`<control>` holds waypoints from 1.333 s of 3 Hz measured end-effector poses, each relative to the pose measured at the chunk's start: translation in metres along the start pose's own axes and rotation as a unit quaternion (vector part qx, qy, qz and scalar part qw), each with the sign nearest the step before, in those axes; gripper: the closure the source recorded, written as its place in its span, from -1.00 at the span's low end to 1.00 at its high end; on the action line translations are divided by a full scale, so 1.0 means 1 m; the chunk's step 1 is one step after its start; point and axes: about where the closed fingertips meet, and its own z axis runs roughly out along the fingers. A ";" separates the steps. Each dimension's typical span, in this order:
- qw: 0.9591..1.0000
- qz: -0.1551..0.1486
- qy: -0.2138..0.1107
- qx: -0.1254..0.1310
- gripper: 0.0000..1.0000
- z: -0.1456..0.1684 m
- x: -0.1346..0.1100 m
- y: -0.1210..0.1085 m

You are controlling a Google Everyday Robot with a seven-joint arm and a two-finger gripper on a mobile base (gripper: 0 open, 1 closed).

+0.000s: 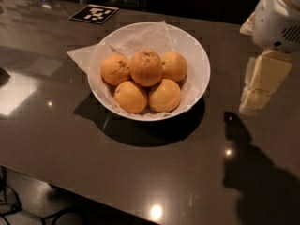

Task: Pick orange from white bowl

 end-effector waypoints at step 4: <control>0.979 -0.200 -0.012 0.022 -1.00 0.018 -0.116 -0.012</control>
Offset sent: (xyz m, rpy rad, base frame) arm 0.0134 0.0326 0.0038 -0.0139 0.0006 0.0853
